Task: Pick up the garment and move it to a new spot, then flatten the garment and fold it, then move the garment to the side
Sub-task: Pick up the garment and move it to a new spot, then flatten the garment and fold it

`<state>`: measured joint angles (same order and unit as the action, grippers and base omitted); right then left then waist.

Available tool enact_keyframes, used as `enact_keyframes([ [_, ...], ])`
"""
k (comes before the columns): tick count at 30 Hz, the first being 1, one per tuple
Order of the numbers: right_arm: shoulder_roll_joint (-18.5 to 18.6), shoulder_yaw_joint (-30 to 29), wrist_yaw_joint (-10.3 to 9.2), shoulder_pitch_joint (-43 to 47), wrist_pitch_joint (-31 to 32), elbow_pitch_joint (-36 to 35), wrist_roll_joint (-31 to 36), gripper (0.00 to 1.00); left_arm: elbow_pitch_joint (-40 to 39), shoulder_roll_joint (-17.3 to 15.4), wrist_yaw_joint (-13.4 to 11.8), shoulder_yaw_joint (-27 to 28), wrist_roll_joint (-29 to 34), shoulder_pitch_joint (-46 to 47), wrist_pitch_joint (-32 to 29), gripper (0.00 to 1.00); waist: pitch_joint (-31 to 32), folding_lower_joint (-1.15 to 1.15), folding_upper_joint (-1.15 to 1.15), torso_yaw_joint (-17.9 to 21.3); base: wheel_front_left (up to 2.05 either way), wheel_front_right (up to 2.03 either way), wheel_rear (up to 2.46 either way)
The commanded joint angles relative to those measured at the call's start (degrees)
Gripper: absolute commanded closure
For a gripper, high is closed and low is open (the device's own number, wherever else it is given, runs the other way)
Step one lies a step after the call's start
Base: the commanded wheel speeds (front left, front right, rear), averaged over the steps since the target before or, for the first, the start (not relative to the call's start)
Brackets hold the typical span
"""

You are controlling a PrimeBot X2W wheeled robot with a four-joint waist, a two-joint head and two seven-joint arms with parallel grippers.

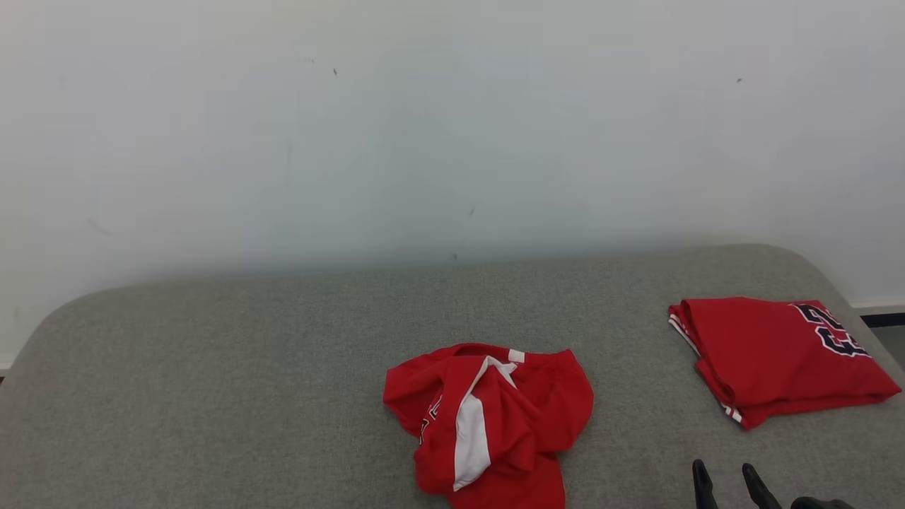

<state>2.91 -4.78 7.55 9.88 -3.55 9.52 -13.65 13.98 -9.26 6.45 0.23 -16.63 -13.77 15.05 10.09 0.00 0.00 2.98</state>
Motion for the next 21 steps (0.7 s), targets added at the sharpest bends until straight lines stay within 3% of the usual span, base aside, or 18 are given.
enact_keyframes([
  [1,0.0,0.0,-0.1,0.1,-0.2,0.1,-0.4,0.0,0.2,0.1,-0.3,0.2,0.0,0.6,0.2,0.0,-0.1,0.0,0.0,0.0,0.0,0.0,0.0],
  [21,0.0,1.5,-0.1,-1.2,-0.3,0.5,-1.0,0.0,-1.6,0.5,-1.7,-0.7,0.4,0.2,-0.4,0.0,-1.2,0.0,0.0,0.2,0.0,0.0,0.0],
])
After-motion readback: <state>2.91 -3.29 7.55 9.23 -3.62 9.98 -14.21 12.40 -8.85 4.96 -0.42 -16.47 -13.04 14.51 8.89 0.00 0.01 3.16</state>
